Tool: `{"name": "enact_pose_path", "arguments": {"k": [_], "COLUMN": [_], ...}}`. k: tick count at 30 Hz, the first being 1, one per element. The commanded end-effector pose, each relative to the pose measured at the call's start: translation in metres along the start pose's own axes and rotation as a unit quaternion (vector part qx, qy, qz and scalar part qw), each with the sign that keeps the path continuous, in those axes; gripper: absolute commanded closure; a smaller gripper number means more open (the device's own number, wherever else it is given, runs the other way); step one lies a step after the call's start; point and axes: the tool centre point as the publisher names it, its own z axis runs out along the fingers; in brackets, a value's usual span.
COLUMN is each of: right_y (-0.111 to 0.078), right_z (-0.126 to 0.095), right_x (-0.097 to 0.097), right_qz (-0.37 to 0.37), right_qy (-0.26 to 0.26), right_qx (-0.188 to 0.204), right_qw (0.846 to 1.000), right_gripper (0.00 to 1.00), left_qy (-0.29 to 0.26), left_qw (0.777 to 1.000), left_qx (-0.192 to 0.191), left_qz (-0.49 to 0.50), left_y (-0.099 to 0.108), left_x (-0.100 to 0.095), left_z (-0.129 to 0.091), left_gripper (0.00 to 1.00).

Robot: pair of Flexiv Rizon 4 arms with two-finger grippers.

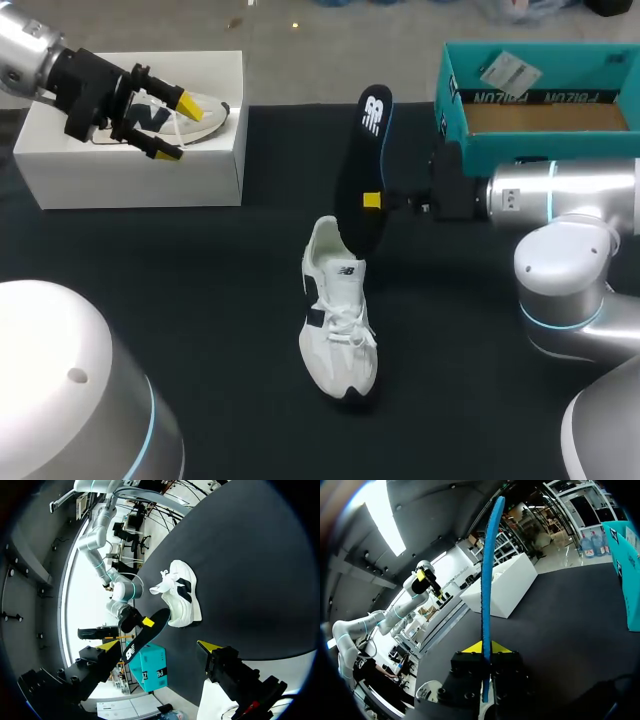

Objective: Take the shoe out of the shoebox, open the shoe tongue, remove and reinsert the insole, then place the shoe into the shoebox

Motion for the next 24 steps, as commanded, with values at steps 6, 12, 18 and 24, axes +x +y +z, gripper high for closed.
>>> {"name": "enact_pose_path", "arguments": {"k": [6,12,18,24], "right_y": [-0.02,-0.018,-0.005,0.015], "right_z": [-0.003,0.0,0.001,0.008], "right_x": [0.017,0.029,0.041,0.038], "right_qz": [0.014,0.009,-0.006,-0.01], "right_qy": [0.002,0.013,0.028,0.054], "right_qx": [-0.001,0.0,-0.009,-0.03], "right_qw": [1.0,1.0,1.0,0.998], "right_gripper": [1.0,1.0,1.0,1.0], "left_qy": [0.001,0.001,0.001,0.001], "left_qw": [1.0,1.0,1.0,1.0], "left_qx": [0.001,0.001,0.001,0.001], "left_qz": [0.0,0.0,0.0,0.0], "left_y": [0.0,0.0,0.0,0.0], "left_x": [0.0,0.0,0.0,0.0], "left_z": [-0.001,-0.001,-0.001,-0.001], "left_gripper": [0.0,0.0,0.0,0.0]}}
